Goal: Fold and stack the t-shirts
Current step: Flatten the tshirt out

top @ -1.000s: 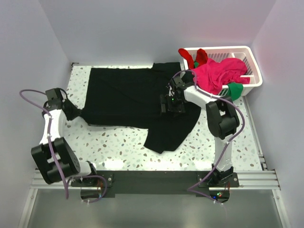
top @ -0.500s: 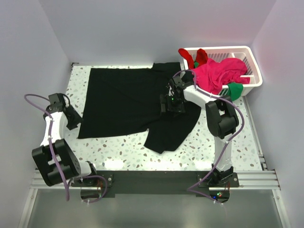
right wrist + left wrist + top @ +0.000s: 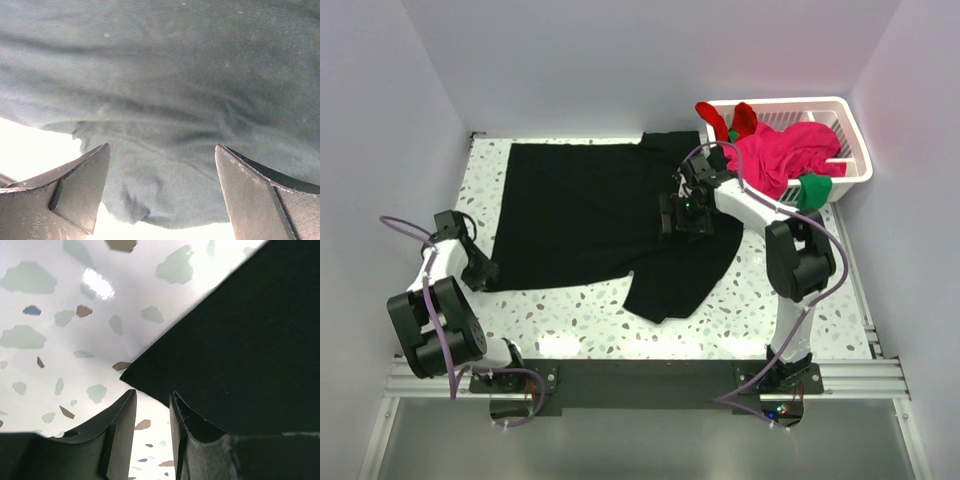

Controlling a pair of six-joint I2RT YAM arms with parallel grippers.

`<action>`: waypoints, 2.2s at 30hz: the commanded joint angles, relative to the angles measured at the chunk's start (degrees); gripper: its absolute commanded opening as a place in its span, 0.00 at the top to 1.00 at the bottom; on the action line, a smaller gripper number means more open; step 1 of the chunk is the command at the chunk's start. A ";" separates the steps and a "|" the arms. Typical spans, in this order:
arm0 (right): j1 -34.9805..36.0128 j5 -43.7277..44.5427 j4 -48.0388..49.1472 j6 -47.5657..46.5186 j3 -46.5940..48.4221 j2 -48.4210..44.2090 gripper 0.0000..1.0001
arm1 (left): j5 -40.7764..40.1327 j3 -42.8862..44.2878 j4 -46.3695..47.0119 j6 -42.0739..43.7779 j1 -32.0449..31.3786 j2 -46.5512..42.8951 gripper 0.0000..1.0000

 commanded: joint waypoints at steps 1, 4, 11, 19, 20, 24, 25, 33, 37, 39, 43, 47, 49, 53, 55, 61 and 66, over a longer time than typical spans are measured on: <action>-0.12 -1.22 -2.03 -1.41 1.40 -5.01 0.11 | -3.37 -1.63 1.77 -3.49 0.64 -0.43 0.62; -0.03 -2.45 -2.03 -1.33 1.67 -5.54 0.11 | -4.25 -2.16 1.59 -4.37 0.56 0.54 0.62; -0.03 -3.68 -2.64 -1.94 3.34 -4.23 0.11 | -6.54 -2.69 3.88 -5.16 0.56 2.04 0.62; -0.03 -3.16 -3.00 -2.91 1.76 -4.49 0.11 | -4.52 -2.69 8.10 -4.63 0.56 6.43 0.64; -0.12 -3.15 -2.91 -3.00 1.41 -4.84 0.11 | -4.43 -2.52 8.36 -4.46 0.64 6.78 0.67; -0.12 -2.72 -2.73 -3.52 -0.96 -6.16 0.11 | -3.90 -2.87 8.97 -3.84 0.64 8.01 0.81; -0.12 -2.80 -2.64 -3.78 -1.32 -6.59 0.11 | -3.55 -2.87 9.06 -3.32 0.56 8.10 0.85; 1.63 -1.84 -5.36 -7.74 -9.73 -13.88 0.12 | -1.09 -0.24 8.63 0.20 0.64 7.58 1.00; 4.62 0.36 -7.74 -7.75 -16.25 -19.33 0.14 | 1.02 1.70 8.71 2.22 0.64 6.79 1.00; 6.82 0.80 -8.88 -6.34 -20.71 -22.84 0.15 | 2.07 2.84 8.63 2.92 0.64 6.52 1.00; 10.16 2.29 -9.24 -1.60 -28.73 -28.82 0.17 | 3.66 3.99 8.63 4.59 0.64 6.00 1.00; 11.83 2.21 -5.03 5.59 -34.53 -33.31 0.19 | 5.07 4.69 8.80 6.35 0.64 5.99 1.00; 12.01 2.21 -3.44 7.28 -36.21 -33.41 0.21 | 5.94 5.22 8.80 6.71 0.73 6.34 1.00; 14.37 2.82 -0.28 10.09 -36.30 -31.13 0.24 | 8.84 4.87 10.38 5.48 0.64 7.83 1.00; 15.17 3.00 1.13 11.15 -36.82 -29.98 0.25 | 9.11 5.31 10.30 5.65 0.73 8.63 1.00; 17.02 4.93 4.91 14.14 -38.15 -26.82 0.33 | 9.63 4.61 10.91 5.30 0.73 9.07 1.00; 17.19 5.98 6.23 15.20 -38.93 -24.53 0.44 | 10.51 3.29 11.70 5.12 0.64 8.98 1.00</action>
